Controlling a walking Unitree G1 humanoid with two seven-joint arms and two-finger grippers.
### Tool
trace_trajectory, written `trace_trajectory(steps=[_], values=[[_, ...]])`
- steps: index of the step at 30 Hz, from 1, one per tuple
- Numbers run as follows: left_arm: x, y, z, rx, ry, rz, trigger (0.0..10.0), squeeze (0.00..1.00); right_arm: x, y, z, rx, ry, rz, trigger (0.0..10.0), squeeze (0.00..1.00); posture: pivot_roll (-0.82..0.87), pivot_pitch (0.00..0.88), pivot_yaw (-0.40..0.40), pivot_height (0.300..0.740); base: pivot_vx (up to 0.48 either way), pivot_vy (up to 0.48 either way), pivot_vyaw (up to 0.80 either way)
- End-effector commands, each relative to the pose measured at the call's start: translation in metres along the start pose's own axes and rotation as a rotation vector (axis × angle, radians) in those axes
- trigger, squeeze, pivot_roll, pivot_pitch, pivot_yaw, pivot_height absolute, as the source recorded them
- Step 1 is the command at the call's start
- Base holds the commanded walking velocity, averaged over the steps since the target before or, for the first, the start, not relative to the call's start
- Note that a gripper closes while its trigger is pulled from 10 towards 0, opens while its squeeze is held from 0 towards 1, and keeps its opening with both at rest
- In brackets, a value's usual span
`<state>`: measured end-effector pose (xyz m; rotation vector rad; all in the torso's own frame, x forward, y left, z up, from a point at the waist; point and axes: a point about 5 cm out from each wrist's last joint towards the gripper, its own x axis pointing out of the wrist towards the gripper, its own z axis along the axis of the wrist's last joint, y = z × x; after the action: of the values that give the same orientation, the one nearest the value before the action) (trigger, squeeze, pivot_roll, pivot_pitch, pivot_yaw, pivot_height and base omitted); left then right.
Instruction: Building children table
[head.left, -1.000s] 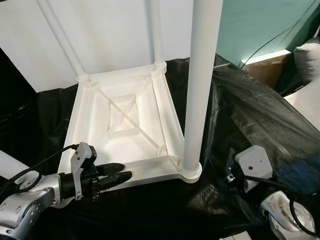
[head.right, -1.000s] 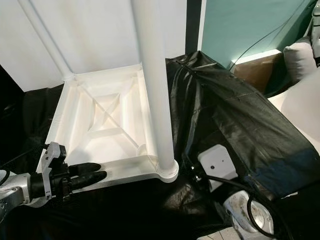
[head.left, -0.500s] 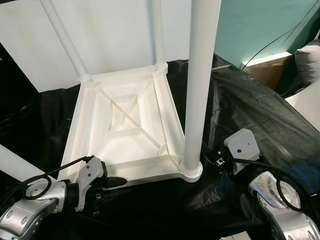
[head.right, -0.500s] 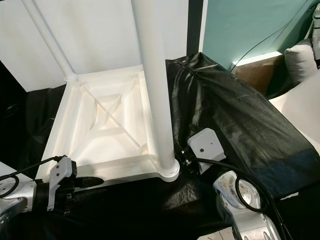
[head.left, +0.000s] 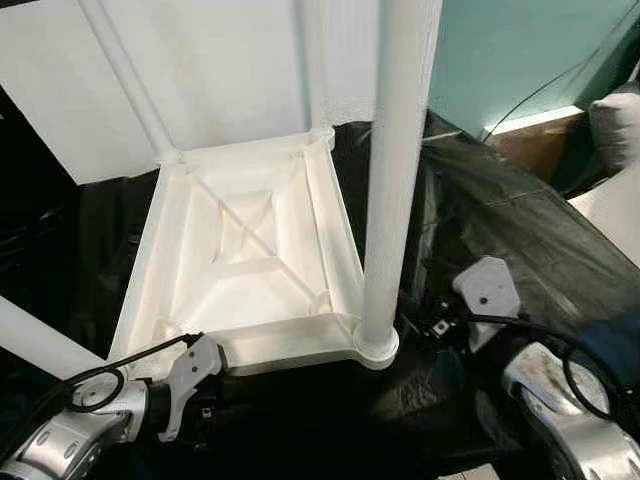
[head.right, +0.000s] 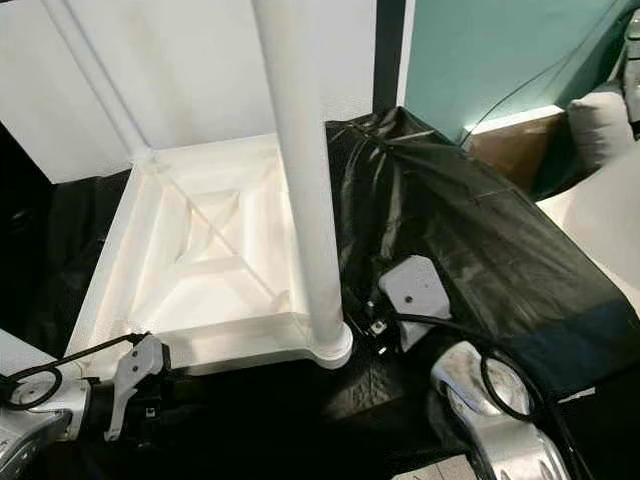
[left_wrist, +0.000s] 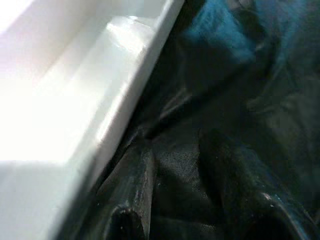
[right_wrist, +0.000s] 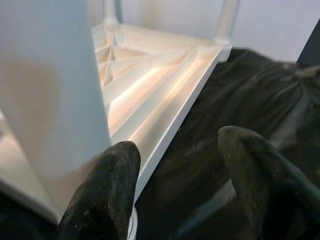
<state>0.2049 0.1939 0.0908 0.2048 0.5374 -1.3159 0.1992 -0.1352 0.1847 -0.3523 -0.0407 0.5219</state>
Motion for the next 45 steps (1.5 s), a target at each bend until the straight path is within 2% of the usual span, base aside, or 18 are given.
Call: trace_trajectory(steps=[1, 4, 7, 9, 12, 17, 19, 23, 27, 32, 36, 39, 42, 45], values=[[0.0, -0.011, -0.005, -0.005, 0.015, -0.206, 10.0, 0.0, -0.004, 0.001, 0.002, 0.012, 0.0, 0.016, 10.0, 0.0, -0.15, 0.046, 0.065, 0.74, 0.0, 0.0, 0.0], [0.0, -0.011, 0.002, -0.01, -0.034, -0.227, 10.0, 0.0, -0.014, -0.005, -0.001, 0.025, 0.034, -0.009, 10.0, 0.0, -0.17, 0.046, 0.069, 0.74, 0.0, 0.0, 0.0], [-0.006, -0.01, 0.016, -0.004, -0.108, -0.253, 10.0, 0.0, -0.026, -0.006, -0.007, 0.057, 0.087, -0.005, 10.0, 0.0, -0.19, 0.044, 0.07, 0.74, 0.0, 0.0, 0.0], [-0.013, -0.005, 0.027, 0.017, -0.144, -0.25, 10.0, 0.0, -0.036, 0.001, -0.014, 0.079, 0.147, 0.048, 10.0, 0.0, -0.19, 0.043, 0.067, 0.74, 0.0, 0.0, 0.0], [-0.017, 0.0, 0.029, 0.036, -0.137, -0.233, 10.0, 0.0, -0.039, 0.009, -0.021, 0.095, 0.183, 0.093, 10.0, 0.0, -0.19, 0.041, 0.069, 0.74, 0.0, 0.0, 0.0], [-0.017, 0.005, 0.027, 0.051, -0.118, -0.209, 10.0, 0.0, -0.037, 0.011, -0.023, 0.109, 0.187, 0.099, 10.0, 0.0, -0.19, 0.04, 0.07, 0.74, 0.0, 0.0, 0.0], [-0.014, 0.011, 0.02, 0.058, -0.075, -0.174, 10.0, 0.0, -0.034, 0.011, -0.023, 0.117, 0.178, 0.097, 10.0, 0.0, -0.19, 0.035, 0.07, 0.74, 0.0, 0.0, 0.0], [-0.011, 0.014, 0.012, 0.04, -0.057, -0.148, 10.0, 0.0, -0.032, 0.011, -0.021, 0.123, 0.171, 0.101, 10.0, 0.0, -0.19, 0.031, 0.071, 0.74, 0.0, 0.0, 0.0], [-0.011, 0.015, 0.012, 0.002, -0.121, -0.129, 10.0, 0.0, -0.03, 0.013, -0.021, 0.128, 0.165, 0.107, 10.0, 0.0, -0.19, 0.03, 0.072, 0.74, 0.0, 0.0, 0.0], [-0.01, 0.021, 0.015, 0.022, -0.158, -0.089, 10.0, 0.0, -0.027, 0.015, -0.021, 0.13, 0.159, 0.113, 10.0, 0.0, -0.18, 0.028, 0.071, 0.74, 0.0, 0.0, 0.0], [-0.011, 0.031, 0.024, 0.032, -0.249, -0.043, 10.0, 0.0, -0.022, 0.016, -0.021, 0.145, 0.145, 0.115, 10.0, 0.0, -0.17, 0.029, 0.068, 0.74, 0.0, 0.0, 0.0], [-0.011, 0.032, 0.025, 0.039, -0.255, -0.032, 10.0, 0.0, -0.022, 0.016, -0.022, 0.149, 0.147, 0.114, 10.0, 0.0, -0.17, 0.029, 0.069, 0.74, 0.0, 0.0, 0.0], [-0.004, 0.039, 0.021, 0.065, -0.24, 0.049, 10.0, 0.0, -0.019, 0.017, -0.025, 0.168, 0.149, 0.108, 10.0, 0.0, -0.17, 0.03, 0.071, 0.74, 0.0, 0.0, 0.0], [-0.002, 0.041, 0.021, 0.067, -0.244, 0.069, 10.0, 0.0, -0.018, 0.018, -0.025, 0.173, 0.148, 0.106, 10.0, 0.0, -0.16, 0.031, 0.072, 0.74, 0.0, 0.0, 0.0]])
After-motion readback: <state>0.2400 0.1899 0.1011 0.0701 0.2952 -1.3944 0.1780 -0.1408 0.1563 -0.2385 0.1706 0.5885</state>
